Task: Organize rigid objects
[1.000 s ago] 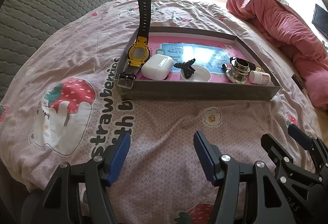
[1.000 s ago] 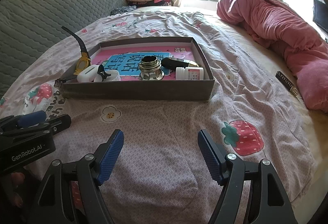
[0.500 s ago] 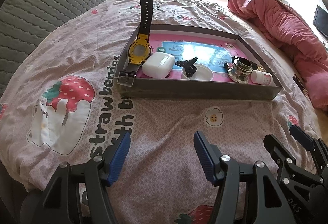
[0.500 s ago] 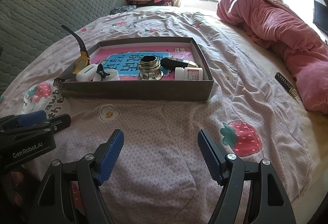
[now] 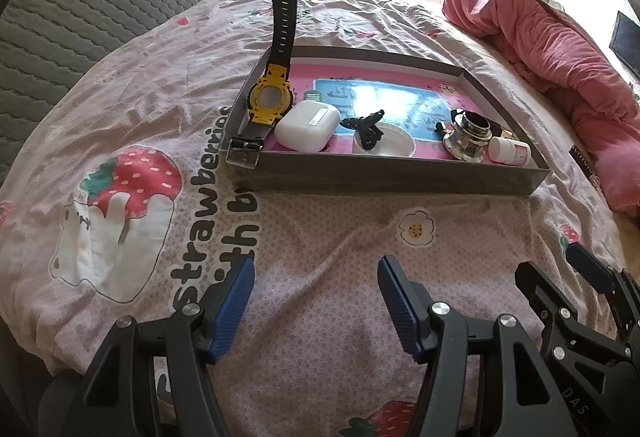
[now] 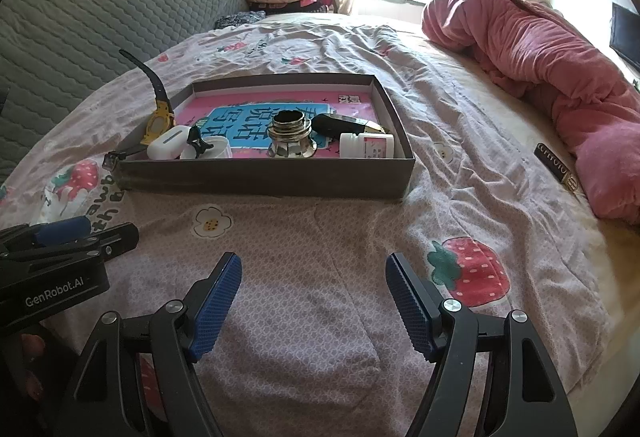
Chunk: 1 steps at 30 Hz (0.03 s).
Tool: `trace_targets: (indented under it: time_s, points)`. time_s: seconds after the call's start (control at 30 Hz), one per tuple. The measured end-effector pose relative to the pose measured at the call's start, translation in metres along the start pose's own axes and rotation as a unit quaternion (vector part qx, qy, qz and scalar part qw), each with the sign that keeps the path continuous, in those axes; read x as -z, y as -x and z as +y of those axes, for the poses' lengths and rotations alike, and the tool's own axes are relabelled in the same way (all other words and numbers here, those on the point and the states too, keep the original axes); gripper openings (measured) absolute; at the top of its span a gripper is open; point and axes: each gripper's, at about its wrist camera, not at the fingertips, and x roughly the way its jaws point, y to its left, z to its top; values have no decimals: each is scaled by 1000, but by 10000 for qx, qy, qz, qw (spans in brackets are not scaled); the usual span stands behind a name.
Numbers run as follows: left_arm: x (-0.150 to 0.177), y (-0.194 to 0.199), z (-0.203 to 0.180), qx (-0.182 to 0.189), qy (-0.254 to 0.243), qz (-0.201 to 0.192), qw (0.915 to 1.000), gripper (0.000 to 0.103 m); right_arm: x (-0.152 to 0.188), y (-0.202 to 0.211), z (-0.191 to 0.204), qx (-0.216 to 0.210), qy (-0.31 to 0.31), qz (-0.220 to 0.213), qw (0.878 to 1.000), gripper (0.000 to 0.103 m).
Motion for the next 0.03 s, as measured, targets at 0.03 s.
trace_targets:
  time_s: [0.03]
  points:
    - [0, 0, 0, 9, -9, -19, 10000, 64, 0, 0, 0, -2, 0, 2, 10000, 76]
